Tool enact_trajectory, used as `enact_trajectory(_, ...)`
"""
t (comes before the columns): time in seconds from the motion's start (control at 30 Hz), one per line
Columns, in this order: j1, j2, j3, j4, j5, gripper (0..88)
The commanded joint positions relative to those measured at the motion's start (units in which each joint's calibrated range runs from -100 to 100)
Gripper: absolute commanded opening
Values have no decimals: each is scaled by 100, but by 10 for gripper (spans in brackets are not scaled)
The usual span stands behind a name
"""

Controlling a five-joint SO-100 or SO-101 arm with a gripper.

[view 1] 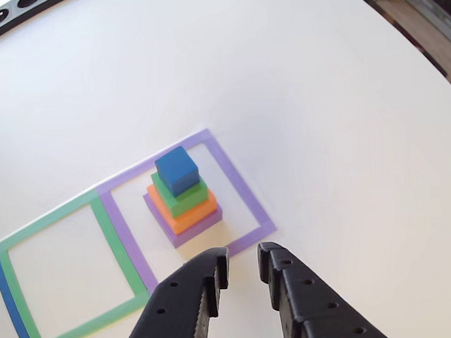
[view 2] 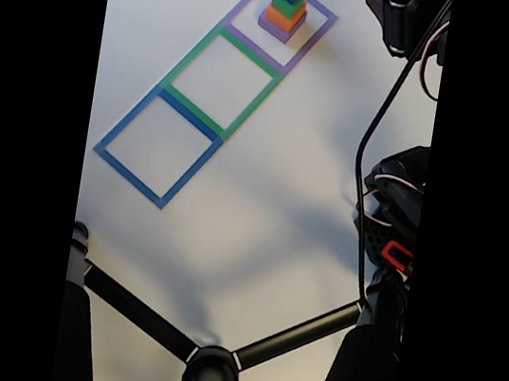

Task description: Tower of hanoi

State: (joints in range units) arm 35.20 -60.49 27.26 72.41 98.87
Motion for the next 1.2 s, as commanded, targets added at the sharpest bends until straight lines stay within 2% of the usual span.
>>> enact_trajectory(0.0, 197, -65, -213, -98, 113, 8)
enact_trajectory(0.23, 449, -153, 141, -365, 113, 56)
enact_trajectory(0.33, 541, -321, 577, -689, 113, 117)
enact_trajectory(0.43, 602, -498, 1141, -1166, 113, 232)
enact_trajectory(0.6, 708, -698, 2040, -1951, 113, 294)
enact_trajectory(0.97, 571, -554, 3767, -4226, 113, 372)
enact_trajectory(1.17, 388, 151, 4785, -6508, 113, 380)
